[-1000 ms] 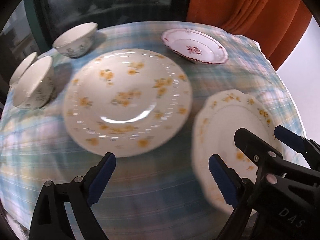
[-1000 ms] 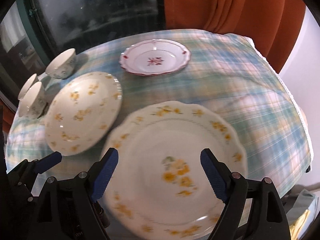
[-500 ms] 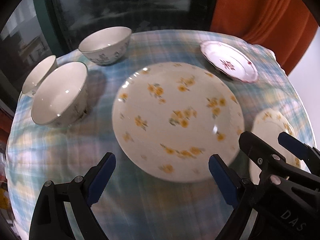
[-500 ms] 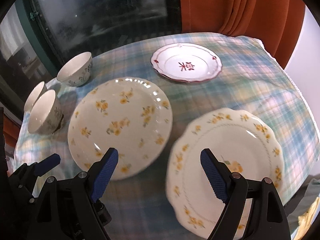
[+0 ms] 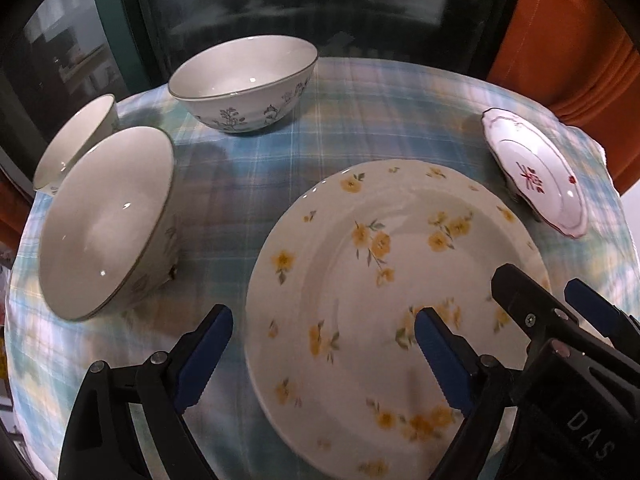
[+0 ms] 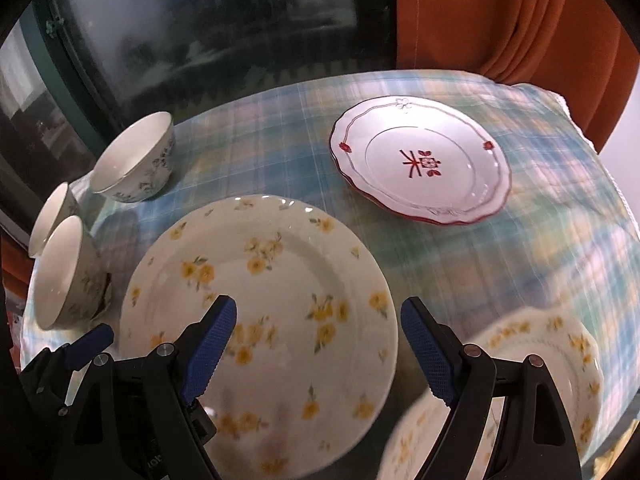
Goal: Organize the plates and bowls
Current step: 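Grasp the deep yellow-flower plate rim with the left tool while the right tool grasps it too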
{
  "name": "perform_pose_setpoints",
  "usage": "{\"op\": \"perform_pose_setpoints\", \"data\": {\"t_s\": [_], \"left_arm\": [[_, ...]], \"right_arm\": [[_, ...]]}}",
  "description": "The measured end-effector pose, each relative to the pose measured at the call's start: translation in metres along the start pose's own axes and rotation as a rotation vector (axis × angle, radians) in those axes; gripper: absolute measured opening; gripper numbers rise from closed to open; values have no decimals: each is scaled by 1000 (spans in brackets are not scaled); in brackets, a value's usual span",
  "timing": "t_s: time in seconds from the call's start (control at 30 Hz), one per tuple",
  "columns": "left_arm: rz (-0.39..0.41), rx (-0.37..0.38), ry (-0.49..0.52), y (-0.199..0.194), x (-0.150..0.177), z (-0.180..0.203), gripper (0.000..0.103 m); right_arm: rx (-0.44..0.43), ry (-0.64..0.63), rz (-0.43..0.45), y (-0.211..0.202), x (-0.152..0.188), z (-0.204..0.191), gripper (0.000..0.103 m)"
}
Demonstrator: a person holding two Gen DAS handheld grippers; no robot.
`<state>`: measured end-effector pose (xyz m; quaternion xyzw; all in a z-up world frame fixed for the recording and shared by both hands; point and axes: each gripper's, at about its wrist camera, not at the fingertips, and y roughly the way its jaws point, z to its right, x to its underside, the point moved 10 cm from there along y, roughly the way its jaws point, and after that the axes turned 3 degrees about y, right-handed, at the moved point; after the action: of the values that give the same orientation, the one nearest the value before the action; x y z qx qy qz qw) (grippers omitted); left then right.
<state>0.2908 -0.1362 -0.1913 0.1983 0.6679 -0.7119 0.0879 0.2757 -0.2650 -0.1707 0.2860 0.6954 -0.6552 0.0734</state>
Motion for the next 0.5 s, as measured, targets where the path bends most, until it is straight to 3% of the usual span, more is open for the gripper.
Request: {"op": "perform_pose_setpoints", "data": {"t_s": [0.23,0.5], "left_arm": [[-48,-9,-26,22,1,2,85],[-51,-2,-11,19,5,-2,85]], "right_arm": [[-23,1,-69,34,-3,2,87],[-21,-23,-85,38,1,-1,87]]}}
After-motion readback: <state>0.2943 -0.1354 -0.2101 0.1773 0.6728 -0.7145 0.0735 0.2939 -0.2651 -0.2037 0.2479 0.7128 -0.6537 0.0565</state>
